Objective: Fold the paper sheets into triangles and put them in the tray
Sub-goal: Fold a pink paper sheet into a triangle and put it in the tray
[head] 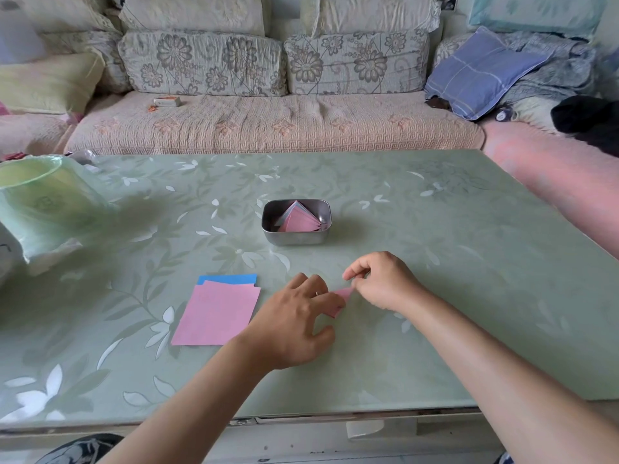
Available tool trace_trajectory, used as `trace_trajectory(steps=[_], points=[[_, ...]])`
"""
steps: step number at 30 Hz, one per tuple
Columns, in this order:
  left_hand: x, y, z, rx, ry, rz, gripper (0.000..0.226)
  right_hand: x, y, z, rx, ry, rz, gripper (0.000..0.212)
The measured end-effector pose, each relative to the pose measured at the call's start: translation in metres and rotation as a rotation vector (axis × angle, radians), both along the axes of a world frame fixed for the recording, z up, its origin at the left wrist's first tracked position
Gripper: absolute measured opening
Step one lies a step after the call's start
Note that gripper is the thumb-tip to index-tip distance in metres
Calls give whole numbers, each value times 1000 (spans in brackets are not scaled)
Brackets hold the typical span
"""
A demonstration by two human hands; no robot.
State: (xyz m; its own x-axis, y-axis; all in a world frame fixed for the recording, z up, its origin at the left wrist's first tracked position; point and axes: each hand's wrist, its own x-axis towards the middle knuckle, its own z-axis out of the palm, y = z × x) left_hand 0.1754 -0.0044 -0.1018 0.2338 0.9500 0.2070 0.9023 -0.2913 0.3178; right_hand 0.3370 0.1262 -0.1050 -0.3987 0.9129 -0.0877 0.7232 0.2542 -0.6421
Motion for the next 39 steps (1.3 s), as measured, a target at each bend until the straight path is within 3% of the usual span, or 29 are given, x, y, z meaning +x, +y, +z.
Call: trace_trajectory(steps=[6,8,18,39], points=[[10,10,-4,-1,38,63,42,5,-3,1,-1,22,49,23],[12,13,-5,1,36,69,40,7,-4,1,-9,34,72,15],[2,3,-1,-41,-119,35,23,3,-3,-1,-7,34,54,16],[-10,-16,0,-17,-137,-7,21,3,-3,-1,10,23,58,15]])
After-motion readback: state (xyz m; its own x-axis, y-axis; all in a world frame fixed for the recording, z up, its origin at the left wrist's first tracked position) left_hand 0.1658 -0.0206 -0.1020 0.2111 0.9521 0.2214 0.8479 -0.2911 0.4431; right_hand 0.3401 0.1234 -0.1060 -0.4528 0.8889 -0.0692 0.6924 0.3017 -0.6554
